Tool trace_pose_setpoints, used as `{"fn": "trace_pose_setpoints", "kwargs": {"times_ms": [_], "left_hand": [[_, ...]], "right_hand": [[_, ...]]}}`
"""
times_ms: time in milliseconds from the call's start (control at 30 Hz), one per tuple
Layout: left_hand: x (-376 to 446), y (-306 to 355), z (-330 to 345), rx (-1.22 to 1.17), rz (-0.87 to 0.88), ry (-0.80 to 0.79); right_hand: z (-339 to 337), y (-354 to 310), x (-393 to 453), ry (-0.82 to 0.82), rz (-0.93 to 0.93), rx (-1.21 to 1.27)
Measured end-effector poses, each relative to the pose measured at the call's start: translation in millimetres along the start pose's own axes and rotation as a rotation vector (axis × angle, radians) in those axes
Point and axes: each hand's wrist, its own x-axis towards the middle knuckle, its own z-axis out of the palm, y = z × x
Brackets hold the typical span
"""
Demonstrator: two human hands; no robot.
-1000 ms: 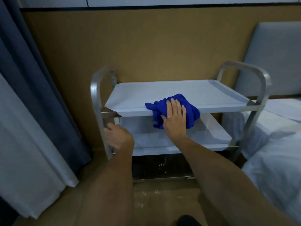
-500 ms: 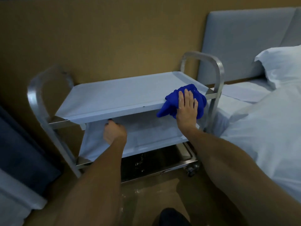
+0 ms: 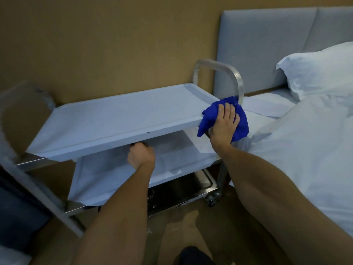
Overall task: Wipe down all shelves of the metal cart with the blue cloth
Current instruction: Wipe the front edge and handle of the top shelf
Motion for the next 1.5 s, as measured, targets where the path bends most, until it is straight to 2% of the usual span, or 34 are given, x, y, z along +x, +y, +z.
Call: {"fn": "trace_pose_setpoints", "kwargs": {"times_ms": [100,200,333,433,500,567,600,667,733,867,1167,1333,1500], "left_hand": [[-1,-7,-12,-0.08,-0.051,0.032],[-9,-32,-36,-0.172,-0.208,0.137],[-1,-78,-81,-0.17,-0.296,0.415],[31,-126,-117,-0.132,-0.485,0.626],[44,-153,-142,-0.12,-0.479,0.571],[45,-168,-158,-0.228,-0.372,0.468],[46,-172,-163,-0.301,-0.341,0.492],[44,-179,-173,-0.427,-0.344,0.641],[43,-180,-185,-0.48,-0.356,0.677],[45,-188,-195,-0.352,-0.313,0.63],[40,-204,-206,-0.296,-0.279,0.585],[45,-212,-212,-0.287,-0.272,0.575],[43,-231,-214,-0.341,-0.204,0.535]], "right_hand": [[-8,-4,-10,-0.042,-0.036,-0.101],[-18,-24,-25,-0.064,-0.047,-0.171],[-19,-63,-52,-0.061,-0.14,-0.176],[-18,-92,-70,-0.096,-0.151,-0.117],[-15,-104,-74,-0.069,-0.128,-0.082],[-14,-106,-76,-0.07,-0.143,-0.102],[-14,-106,-77,-0.08,-0.16,-0.108],[-13,-108,-79,-0.077,-0.208,-0.104],[-11,-114,-84,-0.047,-0.26,-0.115],[-7,-152,-109,-0.041,-0.318,-0.131],[-10,-296,-197,0.011,-0.568,-0.142],[-11,-340,-223,0.011,-0.655,-0.129],[-23,-400,-254,0.002,-0.909,-0.102]]}}
